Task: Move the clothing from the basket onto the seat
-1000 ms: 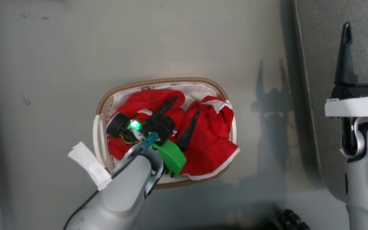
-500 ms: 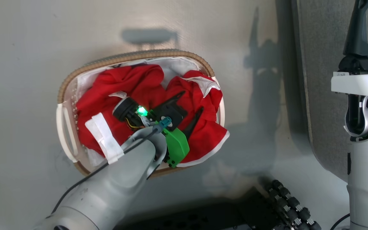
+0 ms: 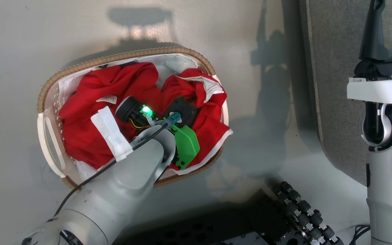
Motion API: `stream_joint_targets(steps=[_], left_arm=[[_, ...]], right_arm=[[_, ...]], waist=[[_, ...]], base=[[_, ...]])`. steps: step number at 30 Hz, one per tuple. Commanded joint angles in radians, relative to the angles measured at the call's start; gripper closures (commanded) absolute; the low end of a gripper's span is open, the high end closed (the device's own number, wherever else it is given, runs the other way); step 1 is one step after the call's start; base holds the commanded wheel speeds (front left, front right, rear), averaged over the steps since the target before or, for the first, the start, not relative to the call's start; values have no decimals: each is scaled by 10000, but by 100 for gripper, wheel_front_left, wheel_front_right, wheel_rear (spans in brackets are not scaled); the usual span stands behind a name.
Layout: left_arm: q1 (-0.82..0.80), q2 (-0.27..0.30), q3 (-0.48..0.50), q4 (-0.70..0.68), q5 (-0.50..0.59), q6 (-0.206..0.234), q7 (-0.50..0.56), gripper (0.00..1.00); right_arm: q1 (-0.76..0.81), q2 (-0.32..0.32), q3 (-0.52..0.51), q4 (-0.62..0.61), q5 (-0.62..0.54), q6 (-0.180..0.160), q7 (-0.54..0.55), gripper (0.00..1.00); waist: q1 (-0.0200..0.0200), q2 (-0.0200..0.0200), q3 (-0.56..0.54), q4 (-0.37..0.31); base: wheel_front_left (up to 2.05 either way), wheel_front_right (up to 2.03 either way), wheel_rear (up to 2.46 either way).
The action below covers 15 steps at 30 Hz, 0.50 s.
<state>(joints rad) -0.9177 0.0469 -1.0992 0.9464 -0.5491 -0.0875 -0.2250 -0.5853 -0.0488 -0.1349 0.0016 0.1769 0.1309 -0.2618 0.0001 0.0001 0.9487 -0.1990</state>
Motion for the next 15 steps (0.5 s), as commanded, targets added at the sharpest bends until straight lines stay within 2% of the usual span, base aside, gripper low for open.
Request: stream_joint_targets(steps=[1,8,15], left_arm=[[-132,63,-89,-3,-98,32,-23,100],[200,61,-408,-43,-499,71,-277,100],[472,58,-458,-70,-352,195,-423,100]], right_arm=[[38,-29,-17,49,-2,-3,-49,0],[257,-32,-139,275,-136,-3,-49,0],[585,-34,-423,533,-361,-5,-49,0]], waist=[[-1,-1,-97,42],[-1,-1,-712,305],[-1,-1,-1708,754]], base=[[0,0,0],[0,0,0],[0,0,0]])
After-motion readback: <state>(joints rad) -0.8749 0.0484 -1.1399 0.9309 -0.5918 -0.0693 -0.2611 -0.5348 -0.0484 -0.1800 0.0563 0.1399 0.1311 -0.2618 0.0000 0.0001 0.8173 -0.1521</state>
